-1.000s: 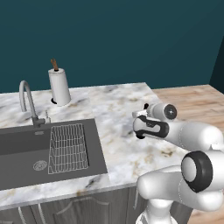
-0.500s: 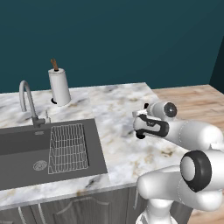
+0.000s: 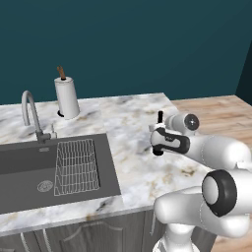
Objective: Move the drinks to the dining counter.
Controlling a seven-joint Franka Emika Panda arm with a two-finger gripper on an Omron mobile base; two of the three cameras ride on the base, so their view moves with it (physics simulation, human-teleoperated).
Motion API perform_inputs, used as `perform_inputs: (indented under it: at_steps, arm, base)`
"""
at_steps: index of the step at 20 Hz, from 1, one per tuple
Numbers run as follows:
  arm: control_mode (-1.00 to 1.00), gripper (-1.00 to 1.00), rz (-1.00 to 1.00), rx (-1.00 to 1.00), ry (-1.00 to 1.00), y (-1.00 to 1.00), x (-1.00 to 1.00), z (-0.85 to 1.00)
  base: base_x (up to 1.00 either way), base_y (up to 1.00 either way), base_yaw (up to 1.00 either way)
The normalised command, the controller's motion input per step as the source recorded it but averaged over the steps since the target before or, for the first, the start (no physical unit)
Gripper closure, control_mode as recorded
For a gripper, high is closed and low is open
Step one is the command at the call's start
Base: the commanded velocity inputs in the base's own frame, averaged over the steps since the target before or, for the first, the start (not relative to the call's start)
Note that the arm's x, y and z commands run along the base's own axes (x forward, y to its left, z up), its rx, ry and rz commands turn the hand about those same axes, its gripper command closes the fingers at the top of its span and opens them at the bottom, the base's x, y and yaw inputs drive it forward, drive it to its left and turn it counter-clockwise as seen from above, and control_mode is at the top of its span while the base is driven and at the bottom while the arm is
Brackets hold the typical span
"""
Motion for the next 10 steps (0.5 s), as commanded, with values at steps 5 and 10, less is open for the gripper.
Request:
perform_inputs:
  at_steps: [5, 10]
  arm:
    - [-1.0, -1.0, 0.0, 0.0, 0.0, 0.0, -0.15, 0.0]
    - [-1.0, -1.0, 0.0, 0.0, -0.01, 0.0, -0.28, 0.01]
  base:
    - [0.0, 0.0, 0.0]
    - [0.0, 0.0, 0.0]
